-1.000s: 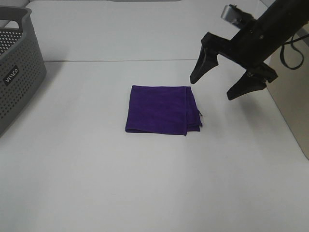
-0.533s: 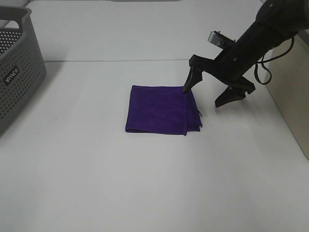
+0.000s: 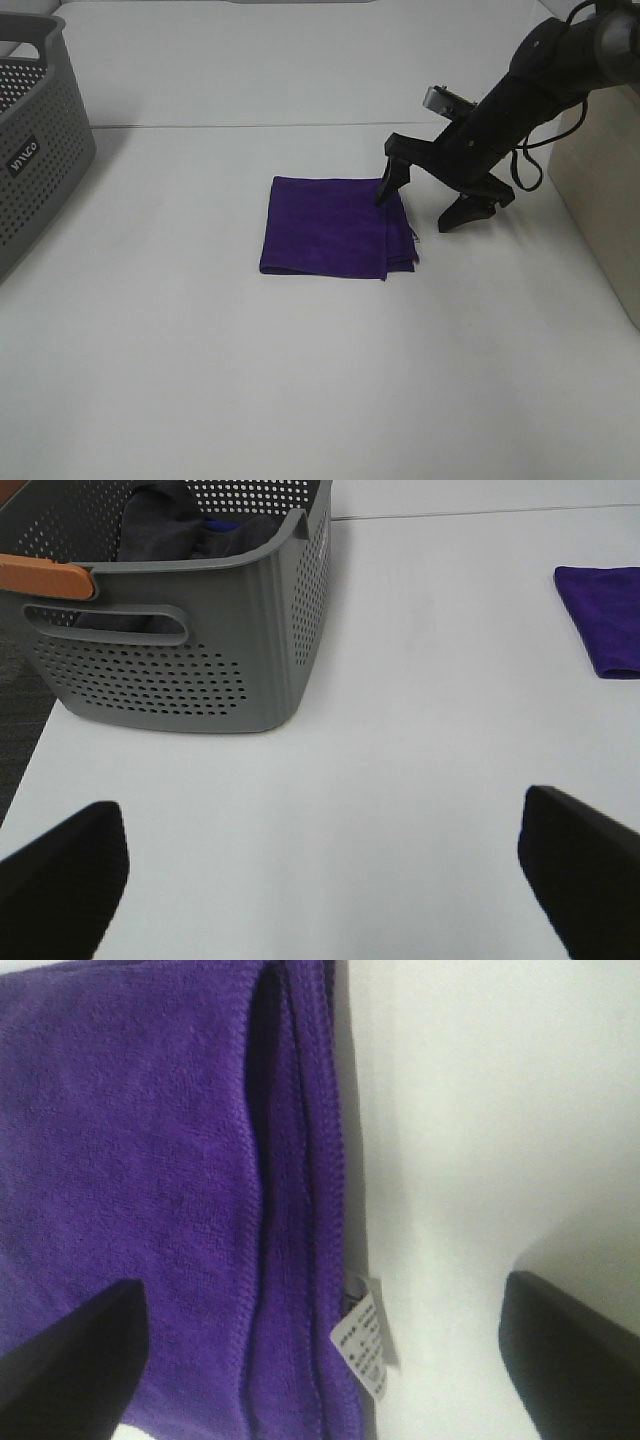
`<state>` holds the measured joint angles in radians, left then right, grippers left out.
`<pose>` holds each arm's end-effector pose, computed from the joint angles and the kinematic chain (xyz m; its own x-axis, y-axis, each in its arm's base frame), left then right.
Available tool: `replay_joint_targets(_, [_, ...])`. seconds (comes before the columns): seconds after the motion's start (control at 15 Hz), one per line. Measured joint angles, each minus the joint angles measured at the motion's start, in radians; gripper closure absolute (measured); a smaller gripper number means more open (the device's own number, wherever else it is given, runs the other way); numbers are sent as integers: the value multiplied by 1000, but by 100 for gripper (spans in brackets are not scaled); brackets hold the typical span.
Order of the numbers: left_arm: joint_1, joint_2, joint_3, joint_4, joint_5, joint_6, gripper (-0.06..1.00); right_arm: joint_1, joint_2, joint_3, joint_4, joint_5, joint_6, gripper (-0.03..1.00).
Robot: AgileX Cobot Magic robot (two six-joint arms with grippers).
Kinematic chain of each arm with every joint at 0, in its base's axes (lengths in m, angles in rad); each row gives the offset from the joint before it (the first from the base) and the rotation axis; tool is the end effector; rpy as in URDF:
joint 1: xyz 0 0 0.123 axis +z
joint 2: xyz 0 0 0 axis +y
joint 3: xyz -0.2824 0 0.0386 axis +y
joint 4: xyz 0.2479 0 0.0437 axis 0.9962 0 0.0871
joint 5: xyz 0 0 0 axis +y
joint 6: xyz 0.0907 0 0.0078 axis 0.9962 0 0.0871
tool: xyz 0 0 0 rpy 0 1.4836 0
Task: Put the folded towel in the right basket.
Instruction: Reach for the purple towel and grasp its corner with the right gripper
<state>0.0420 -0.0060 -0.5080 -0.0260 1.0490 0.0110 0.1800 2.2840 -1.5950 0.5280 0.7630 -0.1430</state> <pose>-0.0062 -0.0023 0.2803 -0.4324 -0.0201 -0.9014 -0.0225 0.9997 -0.0115 0.4434 0.1129 0.1054 -0.9814 0.0626 -0.1813 -0.0141 0.9192 0.3935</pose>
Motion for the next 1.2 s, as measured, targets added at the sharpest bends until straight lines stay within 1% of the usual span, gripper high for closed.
replay_joint_targets(0.27, [0, 0, 0, 0, 0, 0, -5, 0, 0, 0, 0, -35, 0, 5])
replay_joint_targets(0.6, [0, 0, 0, 0, 0, 0, -5, 2, 0, 0, 3, -18, 8, 6])
replay_joint_targets(0.8, [0, 0, 0, 0, 0, 0, -5, 34, 1, 0, -5, -19, 17, 7])
replay_joint_targets(0.93, [0, 0, 0, 0, 0, 0, -5, 49, 13, -4, -6, -26, 50, 8])
replay_joint_targets(1.2, [0, 0, 0, 0, 0, 0, -5, 64, 47, -26, 41, -16, 82, 10])
